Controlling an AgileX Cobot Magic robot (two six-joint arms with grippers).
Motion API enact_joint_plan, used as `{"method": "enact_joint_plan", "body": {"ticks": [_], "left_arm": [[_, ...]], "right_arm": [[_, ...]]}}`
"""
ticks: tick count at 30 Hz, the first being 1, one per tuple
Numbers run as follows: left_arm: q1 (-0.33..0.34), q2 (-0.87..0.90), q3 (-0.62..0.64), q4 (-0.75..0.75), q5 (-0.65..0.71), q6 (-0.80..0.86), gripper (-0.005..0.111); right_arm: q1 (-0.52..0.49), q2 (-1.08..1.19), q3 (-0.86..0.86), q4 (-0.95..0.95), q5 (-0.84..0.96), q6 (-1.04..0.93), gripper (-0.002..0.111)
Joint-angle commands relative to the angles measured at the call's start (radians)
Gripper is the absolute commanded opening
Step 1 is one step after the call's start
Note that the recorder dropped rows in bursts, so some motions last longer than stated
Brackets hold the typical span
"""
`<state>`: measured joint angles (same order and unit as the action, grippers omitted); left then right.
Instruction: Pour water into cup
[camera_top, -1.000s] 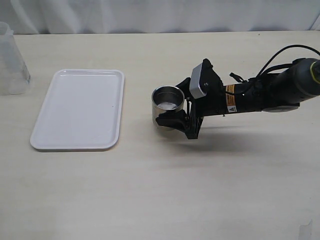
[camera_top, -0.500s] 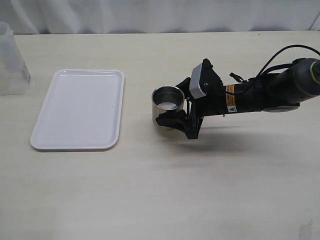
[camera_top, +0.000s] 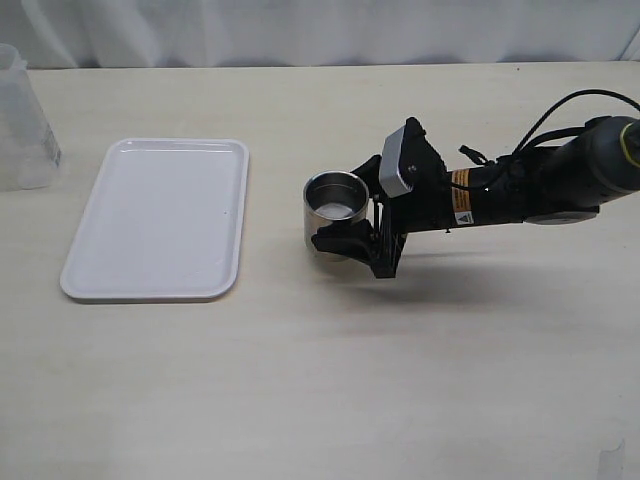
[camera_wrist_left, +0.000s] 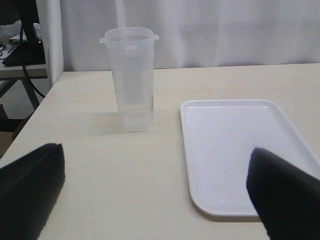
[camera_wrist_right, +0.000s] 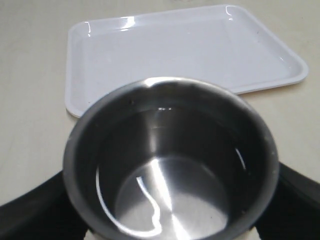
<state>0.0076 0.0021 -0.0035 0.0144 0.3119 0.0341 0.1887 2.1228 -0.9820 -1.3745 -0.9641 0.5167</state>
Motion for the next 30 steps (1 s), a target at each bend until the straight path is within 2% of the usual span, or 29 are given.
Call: {"method": "enact_joint_plan", "body": {"ticks": [1, 30], "left_arm": [[-0.008, -0.002, 0.004, -0.008, -0.006, -0.005, 0.092], [-0.008, -0.002, 0.004, -0.006, -0.007, -0.005, 0.092]], "right_arm": [[0.001, -0.007, -0.005, 0.021, -0.033, 0.002, 0.004], [0.001, -0.007, -0.006, 0.053, -0.055, 0.010, 0.004]]}}
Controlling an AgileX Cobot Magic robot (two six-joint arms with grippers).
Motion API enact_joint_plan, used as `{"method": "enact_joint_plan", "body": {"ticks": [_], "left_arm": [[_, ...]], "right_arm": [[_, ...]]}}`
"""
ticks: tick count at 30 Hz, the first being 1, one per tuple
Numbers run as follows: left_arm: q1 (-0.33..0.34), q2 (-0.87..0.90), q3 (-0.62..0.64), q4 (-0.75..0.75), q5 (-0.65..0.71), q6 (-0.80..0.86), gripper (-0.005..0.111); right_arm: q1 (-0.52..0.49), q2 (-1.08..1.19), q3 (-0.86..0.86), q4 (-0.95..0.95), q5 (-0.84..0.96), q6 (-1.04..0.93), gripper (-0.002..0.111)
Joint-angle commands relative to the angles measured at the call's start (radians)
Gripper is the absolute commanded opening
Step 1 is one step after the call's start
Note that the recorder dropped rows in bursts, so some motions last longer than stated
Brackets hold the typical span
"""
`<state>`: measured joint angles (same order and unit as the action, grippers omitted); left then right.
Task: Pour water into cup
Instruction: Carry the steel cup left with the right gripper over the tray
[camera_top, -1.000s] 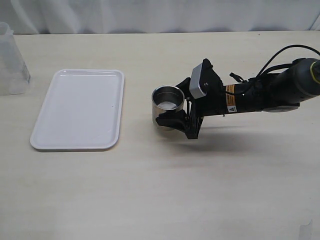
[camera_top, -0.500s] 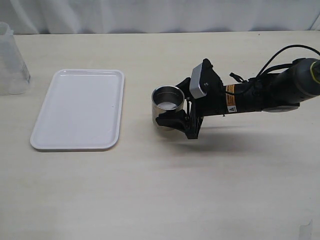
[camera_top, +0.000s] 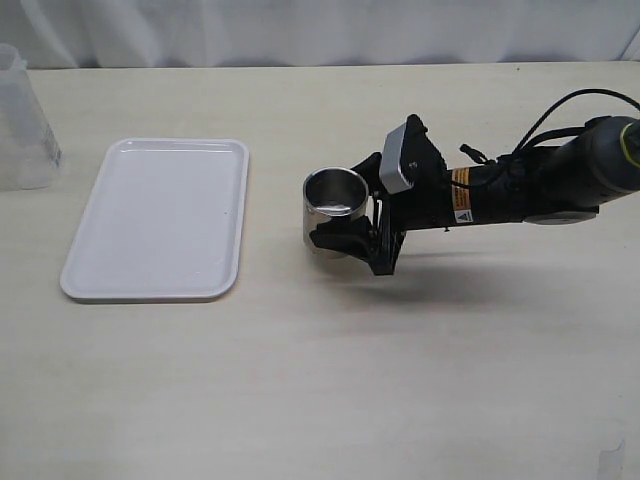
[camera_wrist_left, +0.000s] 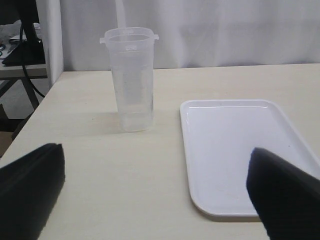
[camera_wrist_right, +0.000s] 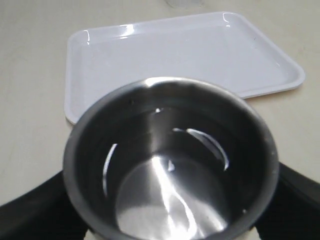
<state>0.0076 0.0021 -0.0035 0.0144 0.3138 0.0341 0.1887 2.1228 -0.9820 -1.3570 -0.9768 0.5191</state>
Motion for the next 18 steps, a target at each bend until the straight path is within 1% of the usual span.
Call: {"method": "enact_joint_plan", "body": {"ticks": [1, 18], "left_arm": [[-0.008, -0.002, 0.004, -0.006, -0.009, -0.005, 0.092], [-0.008, -0.002, 0.004, -0.006, -0.009, -0.005, 0.092]], "right_arm": [[0.001, -0.007, -0.006, 0.041, -0.042, 0.008, 0.004], [0.001, -0.007, -0.029, 0.070, -0.030, 0.013, 0.004]]}}
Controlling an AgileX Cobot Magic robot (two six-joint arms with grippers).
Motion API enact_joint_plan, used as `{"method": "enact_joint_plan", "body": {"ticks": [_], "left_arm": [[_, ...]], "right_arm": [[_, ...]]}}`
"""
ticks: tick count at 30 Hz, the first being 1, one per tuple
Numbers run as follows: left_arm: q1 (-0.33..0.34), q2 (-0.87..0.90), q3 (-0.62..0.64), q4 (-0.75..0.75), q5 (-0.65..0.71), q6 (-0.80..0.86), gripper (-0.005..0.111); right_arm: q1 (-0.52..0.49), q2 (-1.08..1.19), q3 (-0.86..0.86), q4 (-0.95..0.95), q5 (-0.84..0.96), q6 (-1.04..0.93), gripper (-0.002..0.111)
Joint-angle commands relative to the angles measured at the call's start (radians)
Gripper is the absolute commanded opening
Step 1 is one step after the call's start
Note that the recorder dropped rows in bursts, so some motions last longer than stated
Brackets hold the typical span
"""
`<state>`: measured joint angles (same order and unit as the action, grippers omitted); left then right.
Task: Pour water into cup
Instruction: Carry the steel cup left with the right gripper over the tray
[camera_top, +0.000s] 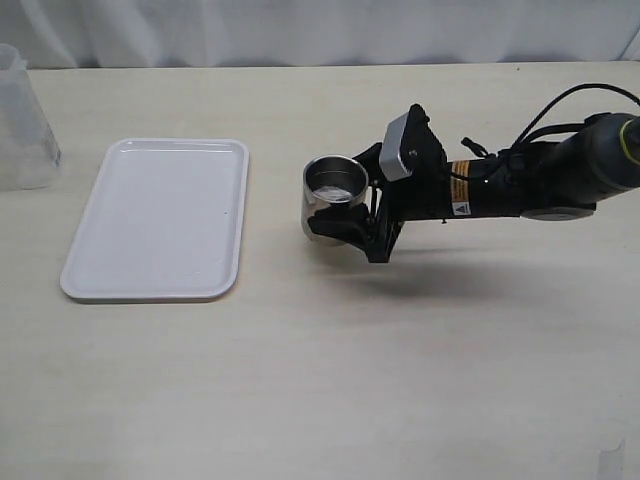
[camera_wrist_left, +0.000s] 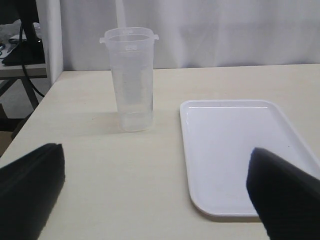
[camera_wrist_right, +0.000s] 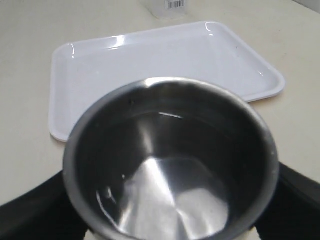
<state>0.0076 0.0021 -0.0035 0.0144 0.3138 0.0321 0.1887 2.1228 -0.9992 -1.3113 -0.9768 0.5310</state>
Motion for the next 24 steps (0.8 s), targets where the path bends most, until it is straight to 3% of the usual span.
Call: {"method": "enact_joint_plan", "body": {"ticks": [1, 20, 24], "left_arm": [[-0.008, -0.002, 0.004, -0.006, -0.009, -0.003, 0.092], [-0.008, -0.002, 0.004, -0.008, -0.009, -0.003, 0.092], [-0.008, -0.002, 0.004, -0.008, -0.009, -0.003, 0.092]], "right_arm": [[0.001, -0.007, -0.012, 0.029, -0.030, 0.001, 0.004], [0.001, -0.007, -0.018, 0.060, -0.027, 0.000, 0.004], [0.045, -0.007, -0.043, 0.060, 0.035, 0.004, 0.004]]}}
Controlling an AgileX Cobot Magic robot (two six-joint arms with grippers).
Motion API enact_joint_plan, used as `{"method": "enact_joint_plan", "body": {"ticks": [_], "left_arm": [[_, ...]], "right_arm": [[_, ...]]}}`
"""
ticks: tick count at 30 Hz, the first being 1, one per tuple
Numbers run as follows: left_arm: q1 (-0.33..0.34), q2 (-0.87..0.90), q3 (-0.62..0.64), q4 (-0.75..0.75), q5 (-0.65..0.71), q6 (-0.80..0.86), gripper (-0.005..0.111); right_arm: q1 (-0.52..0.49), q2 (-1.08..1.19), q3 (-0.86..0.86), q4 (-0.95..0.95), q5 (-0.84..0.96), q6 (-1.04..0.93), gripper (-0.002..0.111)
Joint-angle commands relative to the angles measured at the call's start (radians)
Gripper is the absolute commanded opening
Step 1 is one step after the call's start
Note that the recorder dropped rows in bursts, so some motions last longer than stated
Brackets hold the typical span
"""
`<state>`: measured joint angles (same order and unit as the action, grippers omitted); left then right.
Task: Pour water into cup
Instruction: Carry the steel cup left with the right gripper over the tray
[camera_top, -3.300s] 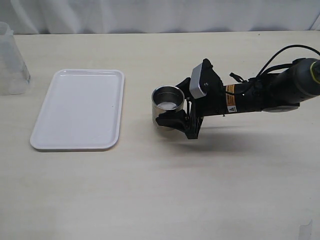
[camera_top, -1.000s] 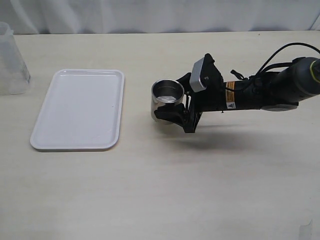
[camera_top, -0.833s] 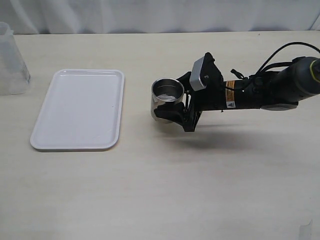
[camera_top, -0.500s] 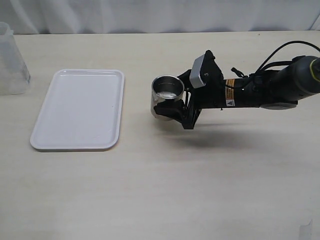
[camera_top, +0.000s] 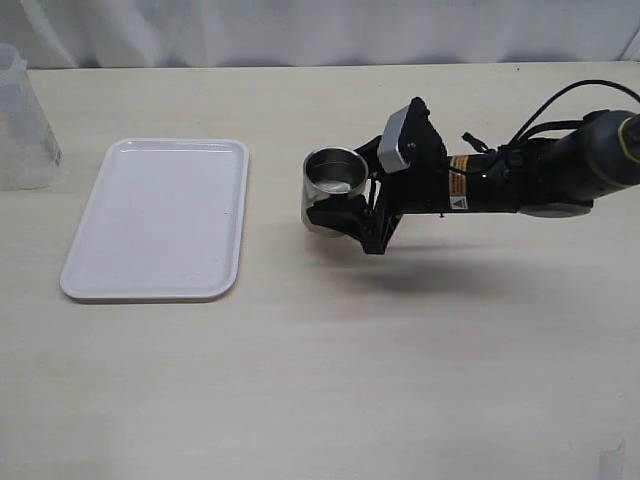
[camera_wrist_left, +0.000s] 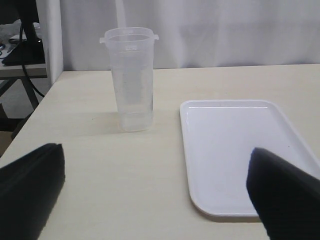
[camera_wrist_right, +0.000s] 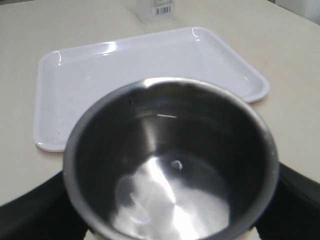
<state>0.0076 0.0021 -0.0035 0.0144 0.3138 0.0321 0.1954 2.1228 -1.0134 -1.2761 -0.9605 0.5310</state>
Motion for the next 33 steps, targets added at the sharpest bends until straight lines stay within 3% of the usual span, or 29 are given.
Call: {"method": "enact_joint_plan", "body": {"ticks": [1, 17, 33], "left_arm": [[-0.008, -0.002, 0.004, -0.008, -0.009, -0.003, 0.092], [-0.008, -0.002, 0.004, -0.003, -0.009, -0.003, 0.092], [-0.008, -0.002, 0.004, -0.003, -0.009, -0.003, 0.092]], "right_arm": [[0.057, -0.007, -0.040, 0.029, 0.035, 0.004, 0.004], [0.217, 0.010, -0.238, 0.027, 0.099, 0.174, 0.004], [0.349, 0.265, -0.566, 0.013, 0.159, 0.351, 0.004]]}}
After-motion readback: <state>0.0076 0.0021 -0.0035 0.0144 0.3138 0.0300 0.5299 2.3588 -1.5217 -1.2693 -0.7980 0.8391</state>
